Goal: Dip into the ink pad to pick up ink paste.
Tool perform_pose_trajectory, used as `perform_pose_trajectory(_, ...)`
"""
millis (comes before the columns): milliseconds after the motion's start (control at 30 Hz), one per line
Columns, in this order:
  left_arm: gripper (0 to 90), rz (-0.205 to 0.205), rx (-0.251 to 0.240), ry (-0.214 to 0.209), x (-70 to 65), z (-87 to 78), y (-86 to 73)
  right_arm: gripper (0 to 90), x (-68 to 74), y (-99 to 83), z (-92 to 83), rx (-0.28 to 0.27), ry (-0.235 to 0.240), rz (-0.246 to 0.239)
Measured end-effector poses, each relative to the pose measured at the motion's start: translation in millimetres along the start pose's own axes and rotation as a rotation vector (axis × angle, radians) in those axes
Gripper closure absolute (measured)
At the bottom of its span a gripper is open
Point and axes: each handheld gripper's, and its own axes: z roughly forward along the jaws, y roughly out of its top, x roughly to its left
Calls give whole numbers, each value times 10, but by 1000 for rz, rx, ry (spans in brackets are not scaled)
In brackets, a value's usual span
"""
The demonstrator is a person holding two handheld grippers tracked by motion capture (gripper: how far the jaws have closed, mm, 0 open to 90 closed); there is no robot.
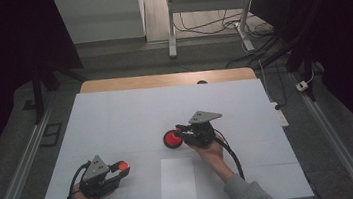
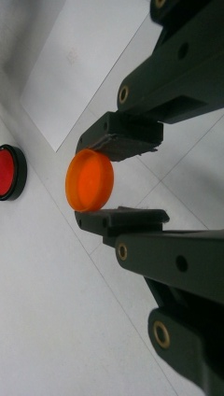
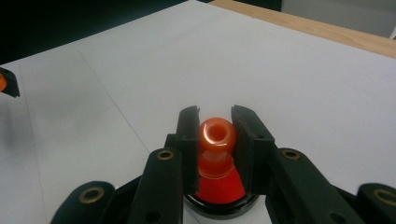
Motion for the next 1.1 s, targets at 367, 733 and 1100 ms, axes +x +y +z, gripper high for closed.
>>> perform_pose_trajectory(367,647,-4,2,6,13,3,-9,720,-69,-29,123,35,-10,19)
perform_pose_trajectory(733,647,-3,4,4,12,5,-10,719,-38,-66,220,69,-9,-2)
perform_pose_trajectory(1100,647,-3,4,4,17,5,-13,719,-34,-85,279,85,-15,-13)
